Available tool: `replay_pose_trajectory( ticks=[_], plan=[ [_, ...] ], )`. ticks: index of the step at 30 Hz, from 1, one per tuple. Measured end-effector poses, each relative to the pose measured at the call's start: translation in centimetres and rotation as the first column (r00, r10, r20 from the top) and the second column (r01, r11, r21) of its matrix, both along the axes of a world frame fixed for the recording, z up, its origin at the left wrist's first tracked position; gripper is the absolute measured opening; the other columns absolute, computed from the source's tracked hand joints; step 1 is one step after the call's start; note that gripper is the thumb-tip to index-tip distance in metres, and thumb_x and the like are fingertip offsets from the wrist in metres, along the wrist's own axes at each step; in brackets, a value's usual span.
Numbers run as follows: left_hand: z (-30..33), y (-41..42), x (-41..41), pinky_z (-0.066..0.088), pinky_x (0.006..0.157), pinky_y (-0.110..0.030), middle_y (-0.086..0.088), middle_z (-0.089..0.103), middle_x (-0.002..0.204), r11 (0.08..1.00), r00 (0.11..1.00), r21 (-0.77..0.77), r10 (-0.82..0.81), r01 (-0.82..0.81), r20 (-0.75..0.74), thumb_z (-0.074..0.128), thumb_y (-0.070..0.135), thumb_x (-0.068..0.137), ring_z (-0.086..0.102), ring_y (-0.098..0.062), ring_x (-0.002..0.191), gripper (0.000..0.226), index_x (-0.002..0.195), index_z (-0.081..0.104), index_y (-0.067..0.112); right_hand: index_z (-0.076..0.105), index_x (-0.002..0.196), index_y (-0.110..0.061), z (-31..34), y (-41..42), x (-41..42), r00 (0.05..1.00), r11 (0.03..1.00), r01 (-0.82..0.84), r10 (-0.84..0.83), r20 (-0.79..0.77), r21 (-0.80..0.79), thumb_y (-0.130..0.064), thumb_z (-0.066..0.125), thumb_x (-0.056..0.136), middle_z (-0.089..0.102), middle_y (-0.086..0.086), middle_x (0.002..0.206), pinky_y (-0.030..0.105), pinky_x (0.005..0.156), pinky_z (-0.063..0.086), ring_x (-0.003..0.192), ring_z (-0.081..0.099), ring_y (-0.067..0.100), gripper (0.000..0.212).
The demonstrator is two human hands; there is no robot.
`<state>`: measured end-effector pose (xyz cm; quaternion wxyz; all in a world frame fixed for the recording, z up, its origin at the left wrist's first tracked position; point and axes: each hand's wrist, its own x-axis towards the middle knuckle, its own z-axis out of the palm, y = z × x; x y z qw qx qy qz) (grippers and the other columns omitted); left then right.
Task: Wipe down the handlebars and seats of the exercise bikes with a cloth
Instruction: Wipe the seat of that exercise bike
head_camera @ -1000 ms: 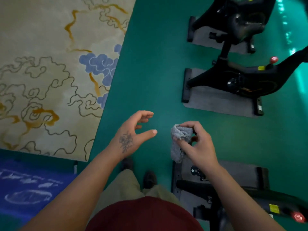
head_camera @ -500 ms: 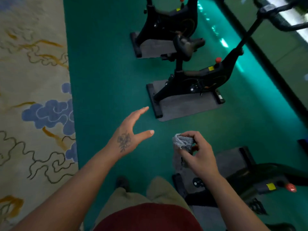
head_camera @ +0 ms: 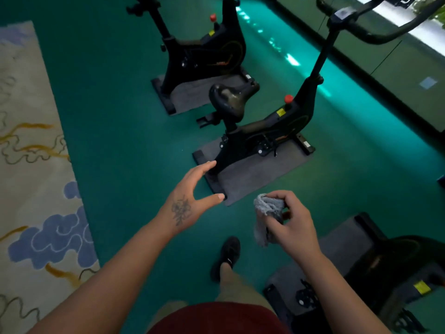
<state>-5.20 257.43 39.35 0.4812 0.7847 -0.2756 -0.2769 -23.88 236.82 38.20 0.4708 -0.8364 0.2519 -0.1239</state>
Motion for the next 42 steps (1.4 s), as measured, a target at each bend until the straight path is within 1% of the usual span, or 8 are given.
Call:
replay_pose_trajectory(
  ticks=[5, 14, 19, 25, 29, 34, 39, 42],
  plan=[
    [0.5, -7.3, 5.4, 0.036, 0.125, -0.043, 0.021, 0.048, 0.156, 1.0, 1.0, 0.011, 0.001, 0.0, -0.022, 0.076, 0.05, 0.084, 0.039, 0.006, 0.146, 0.072, 0.15, 0.049, 0.046, 0.063, 0.112, -0.033, -0.3, -6.3, 5.8, 1.0, 0.999, -0.011, 0.01, 0.021, 0.045, -0.024, 0.082, 0.091, 0.067, -0.016, 0.107, 0.03, 0.077, 0.053, 0.096, 0.066, 0.01, 0.03],
    [0.4, -14.2, 13.0, 0.038, 0.123, -0.041, 0.022, 0.05, 0.153, 1.0, 1.0, 0.012, -0.013, 0.013, -0.018, 0.076, 0.051, 0.084, 0.041, 0.007, 0.145, 0.071, 0.149, 0.05, 0.046, 0.062, 0.111, -0.037, 0.2, -12.8, 14.4, 1.0, 0.997, 0.019, -0.019, 0.008, 0.08, -0.021, 0.083, 0.09, 0.067, -0.016, 0.103, 0.03, 0.074, 0.053, 0.092, 0.066, 0.01, 0.033],
    [-1.6, -16.8, 18.6, 0.038, 0.124, -0.043, 0.018, 0.048, 0.156, 1.0, 0.998, 0.007, -0.027, 0.028, -0.048, 0.077, 0.055, 0.082, 0.04, 0.005, 0.146, 0.07, 0.146, 0.048, 0.054, 0.062, 0.109, -0.038, -0.1, -14.8, 19.9, 0.999, 0.996, 0.051, -0.051, -0.004, 0.068, -0.021, 0.083, 0.089, 0.067, -0.018, 0.103, 0.025, 0.074, 0.051, 0.093, 0.066, 0.008, 0.033],
    [-3.9, -18.9, 26.5, 0.037, 0.124, -0.044, 0.02, 0.047, 0.153, 0.997, 0.994, 0.033, -0.068, 0.071, -0.085, 0.077, 0.055, 0.081, 0.04, 0.003, 0.146, 0.073, 0.147, 0.046, 0.052, 0.063, 0.109, -0.038, -1.3, -16.8, 27.1, 0.993, 0.986, 0.114, -0.11, -0.043, 0.123, -0.017, 0.084, 0.087, 0.068, -0.019, 0.107, 0.025, 0.079, 0.052, 0.098, 0.066, 0.007, 0.036],
    [-5.7, -20.2, 31.8, 0.038, 0.123, -0.045, 0.016, 0.048, 0.15, 0.994, 0.991, 0.061, -0.088, 0.095, -0.102, 0.079, 0.049, 0.081, 0.042, -0.003, 0.145, 0.075, 0.149, 0.048, 0.045, 0.063, 0.108, -0.036, -2.7, -17.7, 31.2, 0.983, 0.976, 0.174, -0.164, -0.081, 0.134, -0.011, 0.085, 0.084, 0.067, -0.022, 0.109, 0.016, 0.08, 0.047, 0.101, 0.064, 0.004, 0.042],
    [-8.2, -21.5, 36.1, 0.04, 0.122, -0.047, 0.007, 0.049, 0.147, 0.993, 0.991, 0.079, -0.077, 0.086, -0.108, 0.082, 0.043, 0.076, 0.045, -0.009, 0.142, 0.08, 0.148, 0.048, 0.041, 0.063, 0.109, -0.034, -4.2, -18.3, 34.4, 0.97, 0.957, 0.235, -0.22, -0.102, 0.173, -0.003, 0.081, 0.083, 0.068, -0.02, 0.109, 0.022, 0.078, 0.05, 0.1, 0.065, 0.007, 0.045],
    [-10.9, -22.5, 37.7, 0.041, 0.119, -0.052, 0.006, 0.045, 0.148, 0.991, 0.993, 0.118, -0.043, 0.056, -0.11, 0.092, 0.027, 0.077, 0.045, -0.015, 0.14, 0.087, 0.152, 0.047, 0.031, 0.06, 0.114, -0.039, -5.6, -19.2, 36.2, 0.962, 0.953, 0.256, -0.235, -0.142, 0.162, -0.018, 0.084, 0.08, 0.067, -0.018, 0.11, 0.03, 0.08, 0.053, 0.099, 0.064, 0.011, 0.047],
    [-12.3, -23.3, 38.0, 0.041, 0.12, -0.054, 0.006, 0.041, 0.152, 0.99, 0.993, 0.138, 0.015, 0.001, -0.114, 0.09, 0.039, 0.071, 0.043, -0.018, 0.143, 0.095, 0.154, 0.043, 0.031, 0.059, 0.113, -0.041, -6.2, -20.1, 37.3, 0.953, 0.946, 0.28, -0.254, -0.164, 0.164, -0.038, 0.078, 0.073, 0.065, -0.02, 0.106, 0.027, 0.077, 0.051, 0.096, 0.063, 0.01, 0.044]
  ],
)
